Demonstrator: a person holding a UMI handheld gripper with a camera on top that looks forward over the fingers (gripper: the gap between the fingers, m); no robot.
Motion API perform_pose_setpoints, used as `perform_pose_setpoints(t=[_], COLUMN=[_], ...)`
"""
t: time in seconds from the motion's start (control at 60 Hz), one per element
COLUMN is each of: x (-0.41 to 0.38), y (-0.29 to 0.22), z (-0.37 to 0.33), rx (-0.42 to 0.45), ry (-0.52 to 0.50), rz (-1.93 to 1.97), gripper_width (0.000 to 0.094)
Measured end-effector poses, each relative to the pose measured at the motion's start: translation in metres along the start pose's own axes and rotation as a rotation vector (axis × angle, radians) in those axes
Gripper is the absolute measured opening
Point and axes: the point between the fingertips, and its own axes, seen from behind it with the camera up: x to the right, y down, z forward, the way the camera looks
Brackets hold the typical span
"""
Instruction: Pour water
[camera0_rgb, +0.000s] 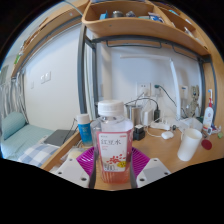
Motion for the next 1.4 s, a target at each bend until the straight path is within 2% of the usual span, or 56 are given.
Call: perform_pose_setpoints(t=[0.2, 0.467, 0.783, 1.1, 1.4], x=[0.016, 0.08, 0.136, 0.153, 0.161], y=[-0.024, -0.084, -0.086, -0.104, -0.101], z=[-0.002, -0.008, -0.002, 0.013, 0.013], rx=[-0.021, 0.059, 0.03, 0.051, 0.024], ry=[-0.049, -0.114, -0.193, -0.194, -0.178], rz=[0.242, 0.815, 1.364, 1.856, 1.954], gripper_width=[0.0483, 0.0485, 0.0482, 0.0486, 0.0483])
